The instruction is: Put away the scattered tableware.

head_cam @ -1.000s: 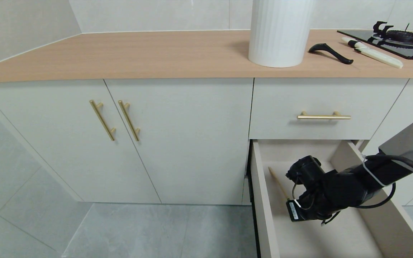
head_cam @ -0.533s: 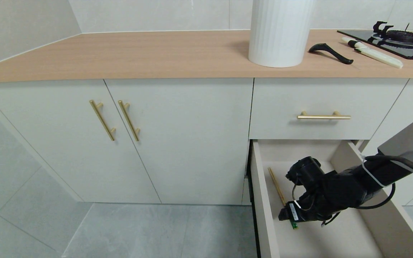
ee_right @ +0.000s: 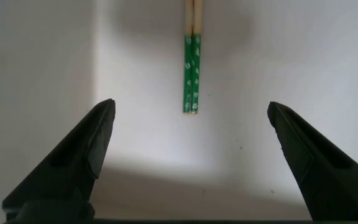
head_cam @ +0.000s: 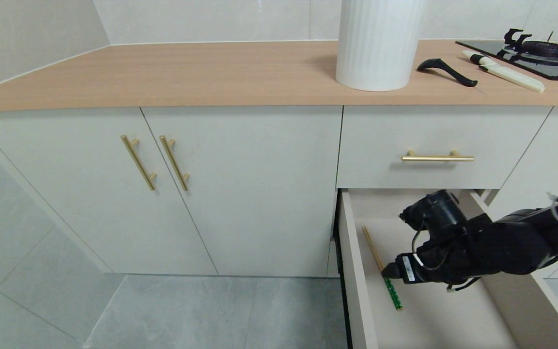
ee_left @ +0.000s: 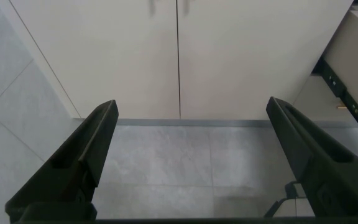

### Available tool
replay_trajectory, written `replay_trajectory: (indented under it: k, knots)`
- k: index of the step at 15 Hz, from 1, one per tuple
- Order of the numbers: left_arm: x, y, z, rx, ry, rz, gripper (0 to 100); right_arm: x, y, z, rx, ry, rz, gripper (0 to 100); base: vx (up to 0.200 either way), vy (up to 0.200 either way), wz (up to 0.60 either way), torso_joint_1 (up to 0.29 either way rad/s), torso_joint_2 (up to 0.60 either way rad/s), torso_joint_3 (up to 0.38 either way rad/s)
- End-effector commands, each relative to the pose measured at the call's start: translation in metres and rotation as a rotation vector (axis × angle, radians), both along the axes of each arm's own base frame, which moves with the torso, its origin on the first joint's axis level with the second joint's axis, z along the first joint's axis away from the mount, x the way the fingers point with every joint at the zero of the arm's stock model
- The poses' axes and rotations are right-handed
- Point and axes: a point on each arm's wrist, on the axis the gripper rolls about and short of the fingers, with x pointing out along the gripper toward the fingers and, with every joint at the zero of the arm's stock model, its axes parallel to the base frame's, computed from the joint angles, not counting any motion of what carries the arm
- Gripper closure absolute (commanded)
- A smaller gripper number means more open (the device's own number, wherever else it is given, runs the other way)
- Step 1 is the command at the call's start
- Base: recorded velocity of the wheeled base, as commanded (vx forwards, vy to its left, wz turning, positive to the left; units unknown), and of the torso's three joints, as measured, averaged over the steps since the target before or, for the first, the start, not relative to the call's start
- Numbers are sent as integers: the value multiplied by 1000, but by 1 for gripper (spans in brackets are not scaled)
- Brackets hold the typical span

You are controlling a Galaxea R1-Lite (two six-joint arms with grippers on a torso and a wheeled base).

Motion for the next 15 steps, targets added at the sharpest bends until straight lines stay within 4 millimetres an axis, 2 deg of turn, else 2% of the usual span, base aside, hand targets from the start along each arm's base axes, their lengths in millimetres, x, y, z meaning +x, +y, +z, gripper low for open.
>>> replay_trajectory:
  k: [1, 3, 7, 11, 15]
  knots:
    - [0, 0, 0, 0, 0, 0, 0, -15, -18, 45, 47, -134, -21, 0, 0, 0, 0, 0, 0, 0]
    - [0, 0, 0, 0, 0, 0, 0, -24, -45, 79, 43, -254, -52, 0, 0, 0, 0, 0, 0, 0]
    - [0, 0, 0, 0, 0, 0, 0, -41, -77, 115, 10, -392, -93, 0, 0, 0, 0, 0, 0, 0]
    - [0, 0, 0, 0, 0, 0, 0, -55, -85, 129, -9, -451, -88, 0, 0, 0, 0, 0, 0, 0]
    - [0, 0, 0, 0, 0, 0, 0, -61, -86, 132, -21, -468, -75, 0, 0, 0, 0, 134, -183, -199]
